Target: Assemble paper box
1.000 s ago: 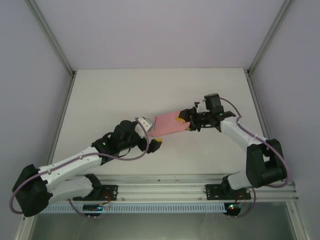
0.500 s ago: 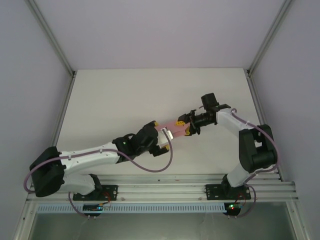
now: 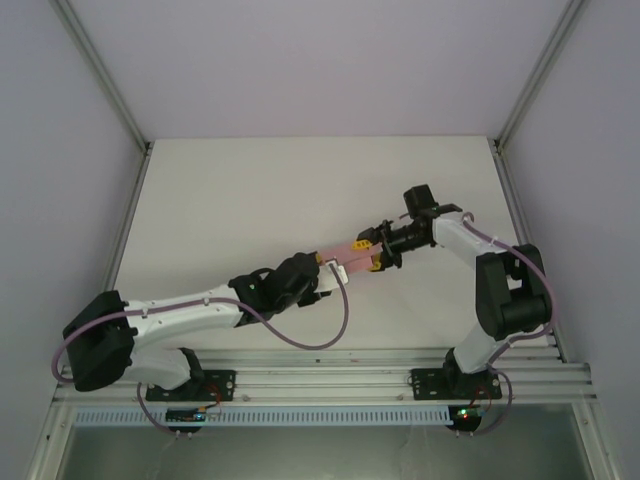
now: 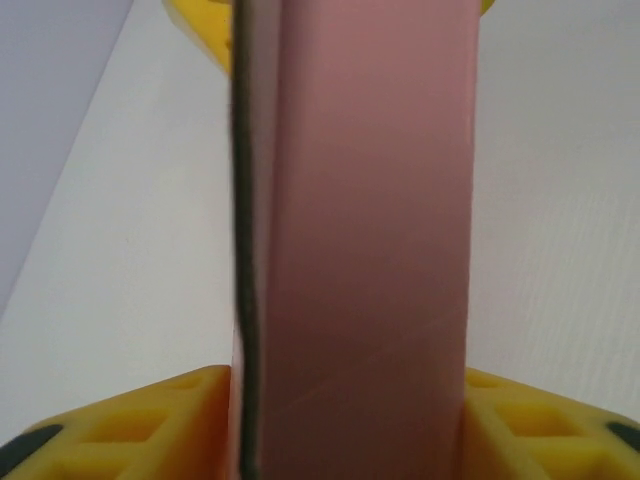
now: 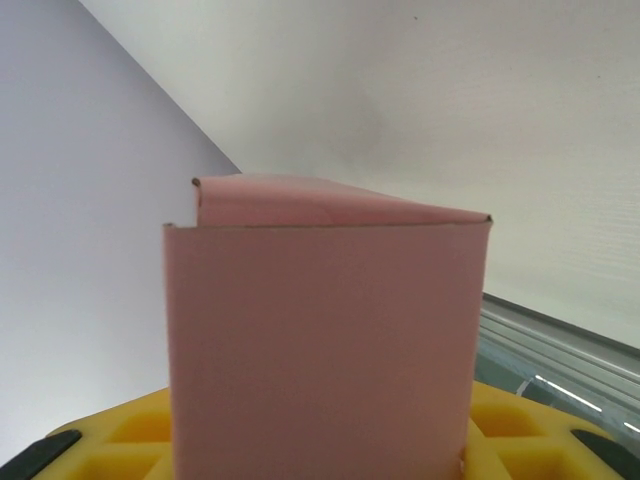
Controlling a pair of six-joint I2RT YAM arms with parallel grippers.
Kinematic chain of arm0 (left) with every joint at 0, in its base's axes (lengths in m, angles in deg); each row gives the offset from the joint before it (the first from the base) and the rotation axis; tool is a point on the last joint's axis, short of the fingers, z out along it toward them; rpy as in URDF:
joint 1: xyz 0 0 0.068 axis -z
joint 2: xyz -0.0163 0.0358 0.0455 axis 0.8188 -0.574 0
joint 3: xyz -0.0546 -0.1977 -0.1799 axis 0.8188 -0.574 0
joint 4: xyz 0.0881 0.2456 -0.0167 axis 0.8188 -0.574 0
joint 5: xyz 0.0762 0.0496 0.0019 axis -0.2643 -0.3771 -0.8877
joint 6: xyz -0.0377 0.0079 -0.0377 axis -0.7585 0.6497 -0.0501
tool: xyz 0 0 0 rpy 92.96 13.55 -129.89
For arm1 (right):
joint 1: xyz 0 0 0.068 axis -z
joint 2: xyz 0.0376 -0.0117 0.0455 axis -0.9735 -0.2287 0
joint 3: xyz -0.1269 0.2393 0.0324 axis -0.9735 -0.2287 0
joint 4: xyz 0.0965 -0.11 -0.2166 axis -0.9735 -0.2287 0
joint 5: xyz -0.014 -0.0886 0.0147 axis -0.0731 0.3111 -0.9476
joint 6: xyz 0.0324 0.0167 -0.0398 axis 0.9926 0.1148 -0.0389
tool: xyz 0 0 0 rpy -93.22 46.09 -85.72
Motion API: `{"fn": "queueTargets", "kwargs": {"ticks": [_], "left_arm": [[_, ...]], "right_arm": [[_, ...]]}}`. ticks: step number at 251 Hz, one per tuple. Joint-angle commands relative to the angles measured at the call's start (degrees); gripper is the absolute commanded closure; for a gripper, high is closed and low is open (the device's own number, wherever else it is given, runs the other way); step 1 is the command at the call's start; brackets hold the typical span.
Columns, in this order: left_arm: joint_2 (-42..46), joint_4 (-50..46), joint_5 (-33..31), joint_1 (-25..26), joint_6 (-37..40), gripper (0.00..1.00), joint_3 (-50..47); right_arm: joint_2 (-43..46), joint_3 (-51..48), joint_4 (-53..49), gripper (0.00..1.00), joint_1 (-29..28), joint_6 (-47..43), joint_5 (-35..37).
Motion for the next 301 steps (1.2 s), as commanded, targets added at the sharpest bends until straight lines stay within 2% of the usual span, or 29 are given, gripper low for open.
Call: {"fn": "queueTargets", "kwargs": {"ticks": [1, 12, 26, 56, 64, 71, 82, 87, 121, 142, 167, 196, 214, 239, 274, 301], "left_arm": [[-0.4, 1.8, 0.3, -0.7, 0.6, 0.56, 0.8], [-0.3, 1.6, 0.8, -0.9, 0.7, 0.6, 0.9], [0.1, 1.3, 2.3, -1.3, 0.7, 0.63, 0.8], [1.4, -0.1, 6.4, -2.9, 0.0, 0.63, 0.4], [1.7, -0.8, 7.7, -3.4, -0.3, 0.64, 0.5], [1.9, -1.7, 8.8, -3.9, -0.5, 0.64, 0.5], [2.1, -3.3, 10.7, -4.5, -0.7, 0.64, 0.9], [2.0, -4.2, 11.5, -4.8, -0.8, 0.64, 1.1], [1.7, -9.3, 17.1, -7.1, -1.5, 0.65, 2.8], [1.2, -12.9, 21.1, -8.6, -1.5, 0.63, 4.2], [-0.1, -19.0, 25.4, -10.1, -1.0, 0.63, 7.4], [-2.1, -23.3, 27.3, -11.8, -0.4, 0.63, 10.3], [-4.5, -27.9, 30.2, -12.5, 0.9, 0.63, 13.1], [-7.7, -32.1, 30.7, -12.8, 1.8, 0.63, 16.3], [-11.0, -34.1, 30.3, -13.8, 3.2, 0.62, 19.3], [-13.0, -36.1, 33.3, -15.6, 4.4, 0.62, 21.4]], "right_arm": [[0.7, 1.5, -5.2, 0.47, -0.5, -2.6, -3.7], [1.2, 1.7, -5.7, 0.44, -0.4, -3.2, -2.7], [2.0, 1.7, -5.8, 0.36, 0.0, -3.7, -1.2], [3.4, 1.1, -2.5, 0.25, 1.8, -3.4, 0.0], [3.7, 1.4, -2.7, 0.2, 2.5, -4.2, 1.2], [4.0, 1.6, -3.1, 0.1, 3.3, -5.3, 2.5], [4.8, 1.9, -3.5, 0.06, 4.6, -6.8, 4.9], [5.2, 2.0, -3.6, 0.02, 5.0, -7.4, 6.1], [9.7, 1.4, -0.8, 0.02, 8.3, -10.2, 13.3], [12.1, 0.7, 4.2, 0.01, 9.7, -12.7, 14.8], [13.4, 1.3, 3.7, 0.02, 11.3, -20.6, 17.6], [15.6, 0.7, 5.6, 0.01, 11.3, -29.7, 21.3], [17.0, -0.4, 6.8, 0.01, 11.1, -33.7, 20.9], [19.5, -2.5, 10.4, 0.01, 10.8, -38.3, 19.0], [22.6, -5.1, 16.0, 0.01, 9.6, -48.1, 16.8], [24.6, -7.2, 17.7, 0.02, 7.6, -56.2, 16.4]]}}
